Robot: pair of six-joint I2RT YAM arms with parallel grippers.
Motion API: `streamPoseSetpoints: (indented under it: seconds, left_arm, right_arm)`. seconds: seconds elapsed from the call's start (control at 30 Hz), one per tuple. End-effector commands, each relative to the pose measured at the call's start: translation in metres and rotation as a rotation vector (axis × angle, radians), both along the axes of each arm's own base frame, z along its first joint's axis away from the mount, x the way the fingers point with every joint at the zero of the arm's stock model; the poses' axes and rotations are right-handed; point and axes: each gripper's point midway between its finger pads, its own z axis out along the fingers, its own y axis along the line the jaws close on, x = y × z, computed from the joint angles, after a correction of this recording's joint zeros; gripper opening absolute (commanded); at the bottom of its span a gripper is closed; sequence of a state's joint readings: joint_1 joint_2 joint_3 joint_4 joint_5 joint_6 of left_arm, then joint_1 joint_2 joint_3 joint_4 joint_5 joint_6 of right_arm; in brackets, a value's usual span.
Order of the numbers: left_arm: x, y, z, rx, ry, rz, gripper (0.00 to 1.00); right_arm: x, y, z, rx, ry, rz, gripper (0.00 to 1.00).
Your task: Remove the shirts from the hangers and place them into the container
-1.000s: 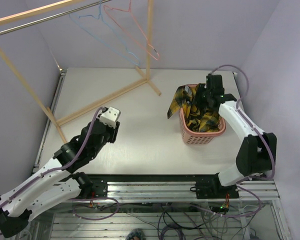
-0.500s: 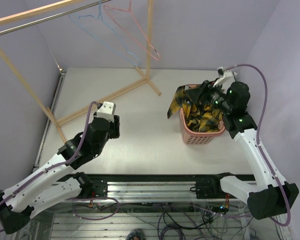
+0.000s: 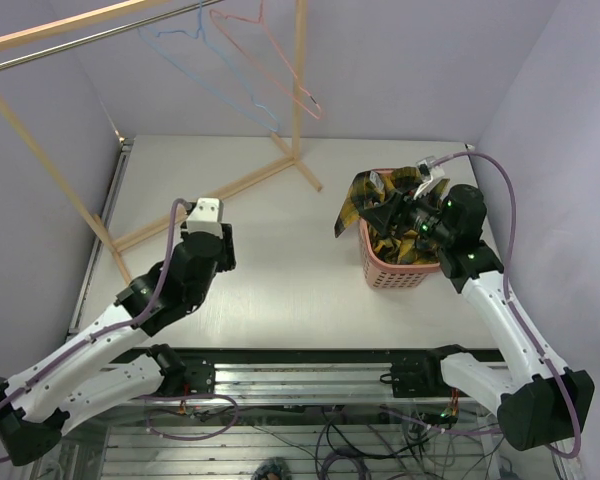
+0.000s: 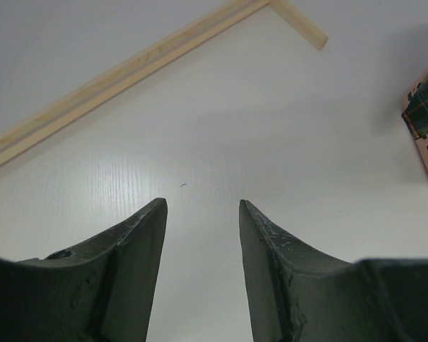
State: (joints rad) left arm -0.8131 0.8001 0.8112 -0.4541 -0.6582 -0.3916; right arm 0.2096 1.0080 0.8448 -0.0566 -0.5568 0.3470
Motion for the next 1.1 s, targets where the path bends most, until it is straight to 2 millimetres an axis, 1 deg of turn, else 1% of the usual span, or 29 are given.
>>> streamPoseSetpoints:
  seconds: [0.0, 0.17, 0.33, 0.43, 0.5, 0.57, 0.6, 0.67, 0.77, 0.87, 0.93, 1.0, 1.07]
  left_arm:
    - [-0.002, 0.007, 0.027, -0.052, -0.078, 0.006, 0.56]
    - [-0.007, 0.015, 0.038, -0.089, -0.131, 0.008, 0.56]
    - [-0.008, 0.021, 0.039, -0.091, -0.13, 0.041, 0.53]
    - [-0.006, 0.015, 0.034, -0.067, -0.115, 0.015, 0.46]
    - [-0.006, 0.011, 0.034, -0.064, -0.113, -0.011, 0.44]
    - [-0.007, 0.009, 0.037, -0.06, -0.115, -0.03, 0.47]
    - [-0.008, 0.009, 0.041, -0.06, -0.12, -0.037, 0.49]
    - [-0.01, 0.014, 0.046, -0.079, -0.142, -0.02, 0.53]
    - [-0.011, 0.02, 0.046, -0.106, -0.168, 0.004, 0.55]
    - [-0.012, 0.021, 0.046, -0.108, -0.172, 0.001, 0.55]
    - [-0.012, 0.022, 0.045, -0.1, -0.167, 0.004, 0.55]
    - [-0.011, 0.022, 0.044, -0.088, -0.158, 0.008, 0.55]
    - [-0.01, 0.021, 0.041, -0.073, -0.147, 0.006, 0.54]
  right_arm:
    - [-0.006, 0.009, 0.015, 0.037, -0.059, 0.06, 0.57]
    - [-0.011, 0.016, 0.011, 0.037, -0.05, 0.087, 0.57]
    - [-0.013, 0.019, 0.008, 0.023, -0.05, 0.094, 0.57]
    - [-0.014, 0.022, 0.008, 0.023, -0.047, 0.106, 0.57]
    - [-0.013, 0.023, 0.007, 0.03, -0.038, 0.104, 0.58]
    - [-0.012, 0.025, 0.006, 0.035, -0.02, 0.105, 0.61]
    - [-0.013, 0.028, 0.007, 0.034, -0.023, 0.118, 0.63]
    - [-0.017, 0.031, 0.011, 0.039, -0.043, 0.133, 0.67]
    - [-0.019, 0.032, 0.018, 0.054, -0.085, 0.118, 0.7]
    - [-0.015, 0.028, 0.019, 0.069, -0.078, 0.068, 0.7]
    - [-0.008, 0.024, 0.017, 0.064, -0.041, 0.026, 0.68]
    - [-0.005, 0.023, 0.013, 0.057, -0.012, 0.009, 0.67]
    - [-0.004, 0.023, 0.012, 0.051, -0.019, 0.008, 0.68]
